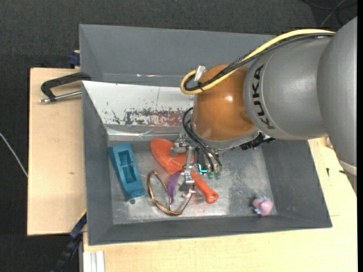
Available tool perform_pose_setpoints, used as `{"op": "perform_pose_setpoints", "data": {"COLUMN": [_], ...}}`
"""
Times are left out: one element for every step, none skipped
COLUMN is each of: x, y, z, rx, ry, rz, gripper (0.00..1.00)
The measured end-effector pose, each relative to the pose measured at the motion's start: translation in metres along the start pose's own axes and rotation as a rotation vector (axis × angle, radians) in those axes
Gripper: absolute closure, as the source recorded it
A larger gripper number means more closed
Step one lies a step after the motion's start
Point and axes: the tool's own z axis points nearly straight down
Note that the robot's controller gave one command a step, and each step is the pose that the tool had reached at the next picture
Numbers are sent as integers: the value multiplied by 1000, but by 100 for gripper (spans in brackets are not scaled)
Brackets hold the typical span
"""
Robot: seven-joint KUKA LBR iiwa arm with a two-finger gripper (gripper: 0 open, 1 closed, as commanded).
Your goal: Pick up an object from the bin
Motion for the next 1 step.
{"op": "perform_pose_setpoints", "data": {"x": [-2], "y": [0], "z": [-4], "rx": [-1], "ry": [-8], "rz": [2], "gripper": [0]}}
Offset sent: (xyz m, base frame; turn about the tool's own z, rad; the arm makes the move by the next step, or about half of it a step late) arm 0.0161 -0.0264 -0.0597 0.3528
